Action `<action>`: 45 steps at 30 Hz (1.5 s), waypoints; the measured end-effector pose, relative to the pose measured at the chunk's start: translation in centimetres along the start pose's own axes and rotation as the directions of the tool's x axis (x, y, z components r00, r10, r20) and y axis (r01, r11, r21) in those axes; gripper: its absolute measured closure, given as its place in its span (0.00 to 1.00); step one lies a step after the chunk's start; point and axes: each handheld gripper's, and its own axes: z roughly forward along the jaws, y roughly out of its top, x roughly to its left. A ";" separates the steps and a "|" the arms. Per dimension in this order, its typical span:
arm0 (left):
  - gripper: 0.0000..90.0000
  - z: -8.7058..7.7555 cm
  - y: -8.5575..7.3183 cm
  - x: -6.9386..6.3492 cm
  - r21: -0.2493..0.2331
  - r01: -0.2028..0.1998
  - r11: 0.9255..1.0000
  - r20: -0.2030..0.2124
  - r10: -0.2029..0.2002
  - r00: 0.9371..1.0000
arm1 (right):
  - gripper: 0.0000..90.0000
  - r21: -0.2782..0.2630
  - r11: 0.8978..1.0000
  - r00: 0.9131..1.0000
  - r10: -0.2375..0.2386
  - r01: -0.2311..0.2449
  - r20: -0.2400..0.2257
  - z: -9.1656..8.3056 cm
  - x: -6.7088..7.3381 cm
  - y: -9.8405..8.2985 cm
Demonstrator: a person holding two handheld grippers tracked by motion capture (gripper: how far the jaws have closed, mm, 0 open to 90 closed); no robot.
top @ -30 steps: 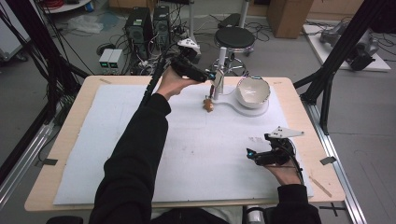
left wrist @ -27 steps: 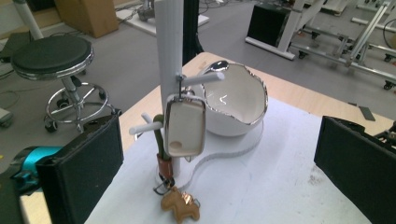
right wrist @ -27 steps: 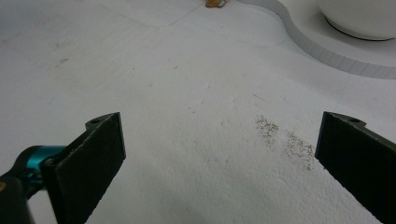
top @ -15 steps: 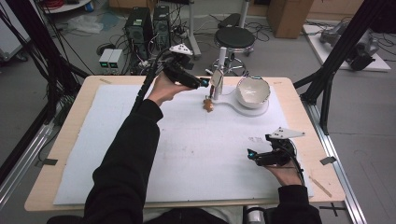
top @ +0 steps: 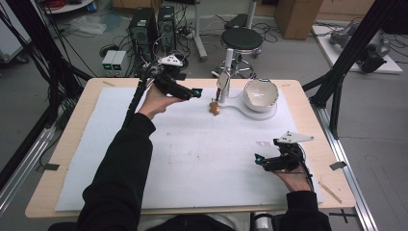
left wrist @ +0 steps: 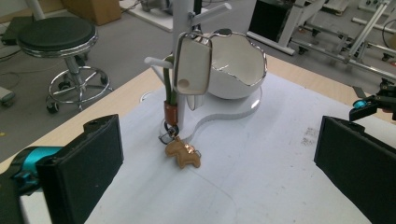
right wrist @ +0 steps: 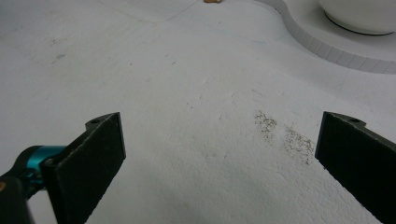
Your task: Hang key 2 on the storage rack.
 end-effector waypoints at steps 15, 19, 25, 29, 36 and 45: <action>0.02 -2.5 -4.5 0.5 0.066 0.037 0.997 -0.042 -0.034 0.999 | 0.01 0.003 1.000 1.000 -0.002 0.002 0.004 0.1 0.0 0.0; 0.02 -3.2 -5.5 0.4 0.078 0.043 0.996 -0.043 -0.040 0.998 | 0.01 0.004 1.000 1.000 -0.005 0.005 0.002 0.1 0.1 0.0; 0.02 -4.0 -6.6 0.3 0.079 0.051 0.996 -0.046 -0.048 0.998 | 0.01 0.008 1.000 1.000 -0.007 0.007 0.004 0.1 0.1 0.0; 0.02 -5.0 -7.8 0.2 0.065 0.053 0.996 -0.071 -0.048 0.996 | 0.01 0.008 1.000 1.000 -0.001 0.001 0.004 0.1 0.1 0.0; 0.02 -6.9 -9.5 0.1 0.059 0.082 0.995 -0.088 -0.077 0.993 | 0.01 0.008 1.000 1.000 -0.005 0.005 0.002 0.2 0.1 0.0; 0.02 -8.7 -11.4 -0.7 0.093 0.066 0.993 -0.101 -0.056 0.993 | 0.01 0.009 1.000 1.000 -0.011 0.011 0.001 0.2 0.2 0.1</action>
